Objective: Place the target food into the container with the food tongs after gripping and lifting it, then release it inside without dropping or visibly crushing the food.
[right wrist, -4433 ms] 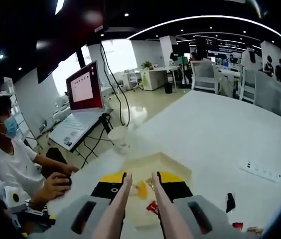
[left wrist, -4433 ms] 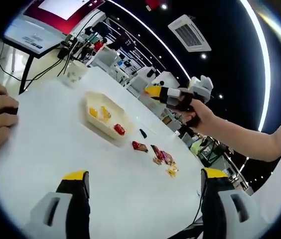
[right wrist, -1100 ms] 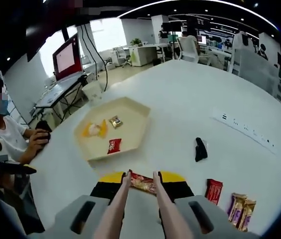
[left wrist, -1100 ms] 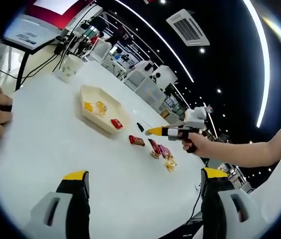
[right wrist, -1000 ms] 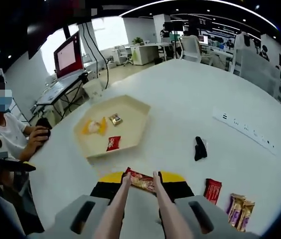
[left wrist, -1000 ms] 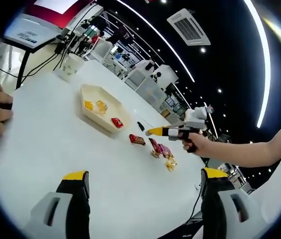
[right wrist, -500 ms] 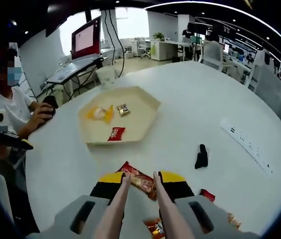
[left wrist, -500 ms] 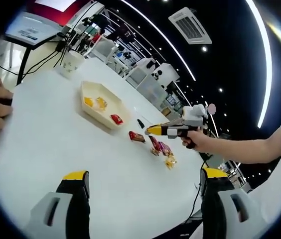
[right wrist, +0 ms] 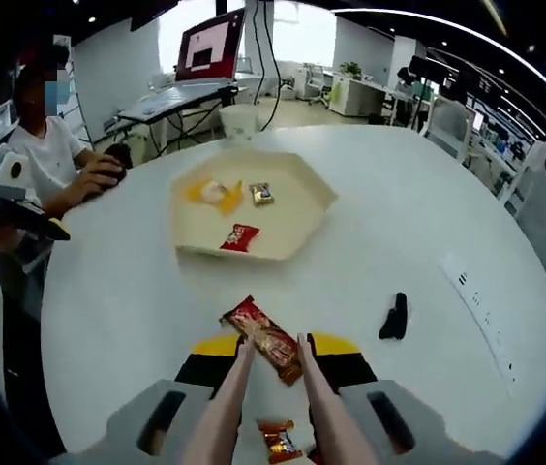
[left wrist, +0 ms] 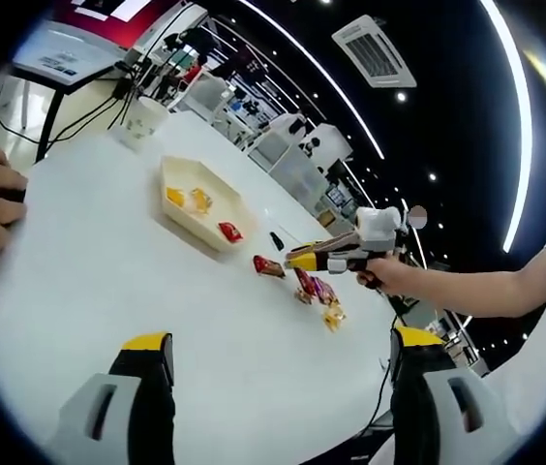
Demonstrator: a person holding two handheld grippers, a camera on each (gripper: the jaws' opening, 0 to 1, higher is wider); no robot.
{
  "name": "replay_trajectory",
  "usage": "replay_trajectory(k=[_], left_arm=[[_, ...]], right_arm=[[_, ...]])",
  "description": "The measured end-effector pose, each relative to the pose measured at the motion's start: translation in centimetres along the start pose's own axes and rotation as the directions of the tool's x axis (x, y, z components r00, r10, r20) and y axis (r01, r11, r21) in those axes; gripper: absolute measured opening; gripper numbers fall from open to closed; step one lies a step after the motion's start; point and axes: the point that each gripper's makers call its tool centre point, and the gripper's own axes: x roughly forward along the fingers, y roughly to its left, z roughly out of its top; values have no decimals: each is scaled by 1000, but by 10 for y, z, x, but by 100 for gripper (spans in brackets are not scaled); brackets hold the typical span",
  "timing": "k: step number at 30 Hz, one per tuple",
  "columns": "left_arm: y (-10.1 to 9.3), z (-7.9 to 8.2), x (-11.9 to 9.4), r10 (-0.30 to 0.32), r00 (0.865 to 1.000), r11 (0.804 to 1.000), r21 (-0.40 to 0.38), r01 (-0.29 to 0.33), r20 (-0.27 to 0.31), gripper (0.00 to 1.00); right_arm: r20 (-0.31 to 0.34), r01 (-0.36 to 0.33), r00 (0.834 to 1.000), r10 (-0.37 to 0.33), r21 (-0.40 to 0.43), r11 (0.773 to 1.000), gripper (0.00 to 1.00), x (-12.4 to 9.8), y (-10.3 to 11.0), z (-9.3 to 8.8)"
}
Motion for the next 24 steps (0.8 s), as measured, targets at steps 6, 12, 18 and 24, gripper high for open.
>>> replay_trajectory(k=[6,12,18,24], left_arm=[[-2,1,0,5,1000,1000,-3,-4,3,93],[0,2,-3,19,1000,1000,-11,-19,15,93],[1,-3,-2,26,1000,1000,-17,-26,12,93],[-1,-1,0,29,999,999,-20,-28,18,93]], right_arm=[[-11,-13,1000,13,-46,999,25,4,-1,4],[-40,-30,999,26,-108,994,26,6,-6,3],[-69,-44,997,34,-140,989,26,8,-5,-6],[-97,-55,995,38,-175,983,27,13,-9,-12]])
